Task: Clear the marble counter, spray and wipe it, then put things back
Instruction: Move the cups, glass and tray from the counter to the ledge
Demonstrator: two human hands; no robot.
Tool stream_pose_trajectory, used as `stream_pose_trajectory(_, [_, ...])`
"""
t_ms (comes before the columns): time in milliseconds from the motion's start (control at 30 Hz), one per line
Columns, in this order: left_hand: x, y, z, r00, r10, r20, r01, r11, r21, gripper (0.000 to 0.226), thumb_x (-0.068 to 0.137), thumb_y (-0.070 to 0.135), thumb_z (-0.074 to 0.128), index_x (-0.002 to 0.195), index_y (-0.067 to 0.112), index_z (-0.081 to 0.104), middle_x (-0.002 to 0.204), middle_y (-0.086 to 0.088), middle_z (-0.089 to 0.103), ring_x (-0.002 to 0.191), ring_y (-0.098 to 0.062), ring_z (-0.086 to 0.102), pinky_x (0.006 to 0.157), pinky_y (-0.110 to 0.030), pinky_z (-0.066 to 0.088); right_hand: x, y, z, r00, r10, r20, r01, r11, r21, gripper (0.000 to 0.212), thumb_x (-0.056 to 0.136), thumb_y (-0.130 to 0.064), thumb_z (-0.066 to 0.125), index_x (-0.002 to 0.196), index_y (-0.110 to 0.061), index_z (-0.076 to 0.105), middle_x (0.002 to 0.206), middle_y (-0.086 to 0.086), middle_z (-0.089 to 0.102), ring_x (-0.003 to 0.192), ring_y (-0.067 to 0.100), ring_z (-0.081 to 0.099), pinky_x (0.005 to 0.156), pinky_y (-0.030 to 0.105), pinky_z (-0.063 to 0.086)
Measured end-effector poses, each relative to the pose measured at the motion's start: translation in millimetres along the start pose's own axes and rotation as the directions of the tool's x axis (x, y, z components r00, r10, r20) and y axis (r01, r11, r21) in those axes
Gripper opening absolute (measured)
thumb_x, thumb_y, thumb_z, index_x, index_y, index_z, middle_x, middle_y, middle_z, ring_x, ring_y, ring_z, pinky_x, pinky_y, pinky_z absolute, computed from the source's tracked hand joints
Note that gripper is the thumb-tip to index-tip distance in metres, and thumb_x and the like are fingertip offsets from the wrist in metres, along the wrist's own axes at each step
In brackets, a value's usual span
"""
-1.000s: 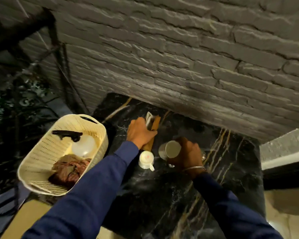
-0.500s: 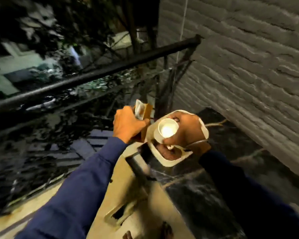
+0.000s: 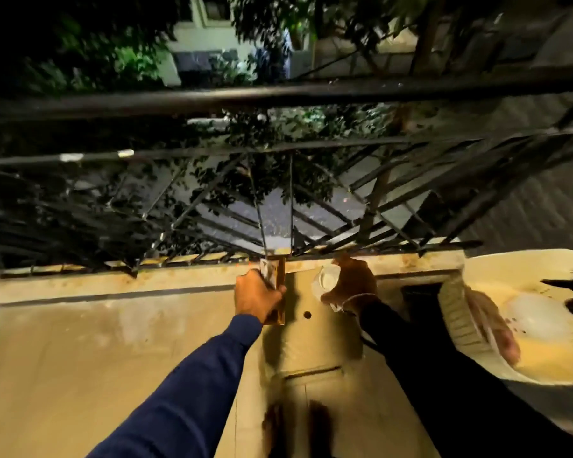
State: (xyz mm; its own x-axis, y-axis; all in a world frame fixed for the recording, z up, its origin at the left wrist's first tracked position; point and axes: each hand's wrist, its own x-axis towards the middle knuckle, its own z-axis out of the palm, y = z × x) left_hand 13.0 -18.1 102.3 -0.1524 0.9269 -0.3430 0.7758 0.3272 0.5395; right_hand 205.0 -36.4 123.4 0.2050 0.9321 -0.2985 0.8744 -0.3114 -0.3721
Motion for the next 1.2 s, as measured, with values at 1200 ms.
stream_pose_trajectory(1200, [54.4, -16.2, 130.4, 0.986, 0.128, -0.103, -0.118, 0.988, 0.101, 0.059, 0.091, 0.036, 0.057, 0.14, 0.014, 0.033, 0.096, -0.009, 0.07, 0.084, -0.03, 0.068, 0.073, -0.038, 0.055, 80.5, 63.2, 134.9, 0.993, -0.108, -0.052, 0.109, 0.994, 0.02, 0.069, 0.058, -0.028, 0.084, 0.116, -0.001, 0.057, 0.122, 0.024, 0.055, 0.115, 0.042, 0.051, 0.091, 0.048, 0.048])
